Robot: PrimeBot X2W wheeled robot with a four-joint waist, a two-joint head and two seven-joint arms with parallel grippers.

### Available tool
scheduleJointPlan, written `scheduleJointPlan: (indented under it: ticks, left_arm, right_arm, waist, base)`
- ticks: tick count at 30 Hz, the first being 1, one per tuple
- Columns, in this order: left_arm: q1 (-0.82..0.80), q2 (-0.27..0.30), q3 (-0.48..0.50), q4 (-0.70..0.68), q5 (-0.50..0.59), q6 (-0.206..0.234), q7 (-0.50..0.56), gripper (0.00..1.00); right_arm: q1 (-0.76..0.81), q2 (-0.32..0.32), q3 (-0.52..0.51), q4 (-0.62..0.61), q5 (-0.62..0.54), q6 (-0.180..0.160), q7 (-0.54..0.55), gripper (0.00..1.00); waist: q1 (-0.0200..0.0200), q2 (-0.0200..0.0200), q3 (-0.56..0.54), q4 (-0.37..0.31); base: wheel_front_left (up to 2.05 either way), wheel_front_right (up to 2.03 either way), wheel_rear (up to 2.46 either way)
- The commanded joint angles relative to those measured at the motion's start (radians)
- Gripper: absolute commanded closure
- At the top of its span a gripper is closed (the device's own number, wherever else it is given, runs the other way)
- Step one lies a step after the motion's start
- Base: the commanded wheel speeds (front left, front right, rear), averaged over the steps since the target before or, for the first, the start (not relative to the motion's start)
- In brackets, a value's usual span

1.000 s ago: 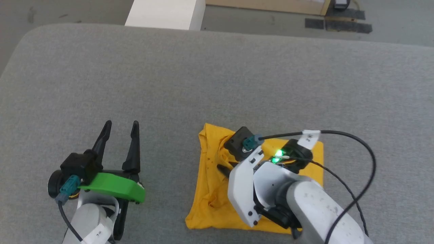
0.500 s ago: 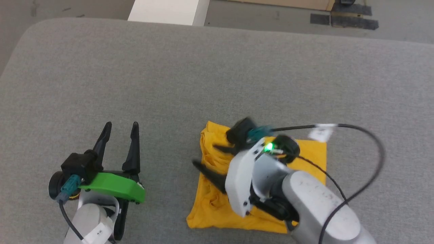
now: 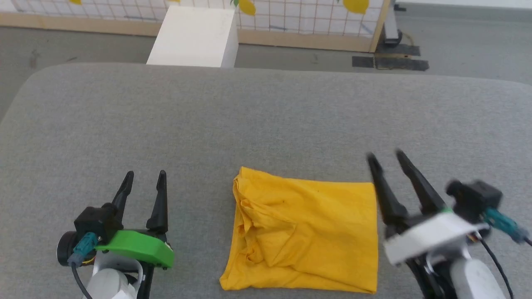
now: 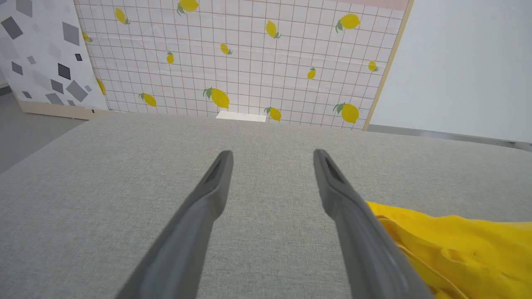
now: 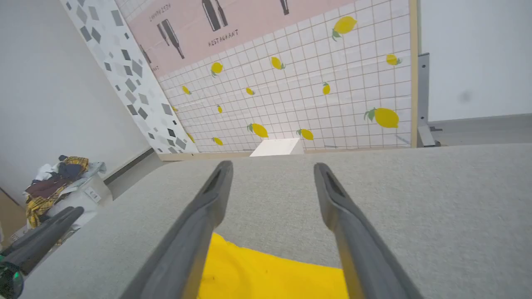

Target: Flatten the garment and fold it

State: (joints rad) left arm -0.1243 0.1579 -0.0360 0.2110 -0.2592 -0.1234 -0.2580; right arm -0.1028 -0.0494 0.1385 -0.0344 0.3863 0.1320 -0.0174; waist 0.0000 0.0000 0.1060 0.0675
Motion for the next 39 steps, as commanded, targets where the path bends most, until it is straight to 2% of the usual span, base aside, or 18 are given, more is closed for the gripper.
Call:
scheduleJointPlan:
  ticks: [1,8,16,27,28,29,31,32,35,39]
  left_arm:
    - [0.012,0.007,-0.001,-0.007,0.011,-0.007,-0.004,0.00]
    - [0.025,0.009,-0.006,-0.008,0.008,-0.007,-0.004,0.00]
    - [0.011,0.005,-0.030,-0.005,0.000,-0.007,-0.004,0.00]
    - [-0.011,0.003,-0.033,0.004,-0.010,-0.007,-0.004,0.00]
    - [-0.013,0.004,-0.034,0.007,-0.012,-0.007,-0.004,0.00]
    - [-0.014,0.005,-0.035,0.009,-0.014,-0.007,-0.004,0.00]
    - [-0.017,0.005,-0.037,0.013,-0.016,-0.007,-0.004,0.00]
    - [-0.017,0.006,-0.037,0.014,-0.016,-0.007,-0.004,0.00]
    - [-0.016,0.008,-0.030,0.016,-0.019,-0.007,-0.004,0.00]
    - [-0.007,0.008,-0.009,0.010,-0.018,-0.006,-0.004,0.00]
  right_arm:
    - [0.089,-0.001,-0.078,0.021,0.009,-0.001,0.021,0.00]
    - [0.154,-0.001,-0.129,0.095,0.010,-0.001,0.140,0.00]
    - [0.118,-0.001,-0.137,0.225,0.029,-0.001,0.330,0.00]
    - [-0.004,-0.001,-0.058,0.350,0.058,-0.001,0.470,0.00]
    - [-0.013,-0.001,-0.046,0.358,0.058,-0.001,0.481,0.36]
    - [-0.018,-0.001,-0.038,0.362,0.058,-0.001,0.488,0.59]
    - [-0.024,-0.001,-0.030,0.364,0.052,-0.001,0.492,0.95]
    - [-0.027,-0.001,-0.026,0.362,0.047,-0.001,0.490,1.00]
    - [-0.031,-0.001,-0.024,0.346,0.021,-0.001,0.480,1.00]
    - [-0.058,-0.001,0.008,0.283,-0.089,-0.001,0.497,1.00]
  waist:
    - [0.0000,0.0000,-0.023,-0.021]
    - [0.0000,0.0000,-0.029,-0.024]
    - [0.0000,0.0000,-0.006,0.013]
    - [0.0000,0.0000,0.030,0.048]
    - [0.0000,0.0000,0.030,0.050]
    - [0.0000,0.0000,0.030,0.052]
    - [0.0000,0.0000,0.029,0.054]
    - [0.0000,0.0000,0.028,0.055]
    - [0.0000,0.0000,0.027,0.049]
    - [0.0000,0.0000,0.027,0.018]
  base:
    - [0.00,0.00,0.00]
    - [0.00,0.00,0.00]
    - [0.00,0.00,0.00]
    - [0.00,0.00,0.00]
    - [0.00,0.00,0.00]
    - [0.00,0.00,0.00]
    - [0.00,0.00,0.00]
    - [0.00,0.00,0.00]
    - [0.00,0.00,0.00]
    - [0.00,0.00,0.00]
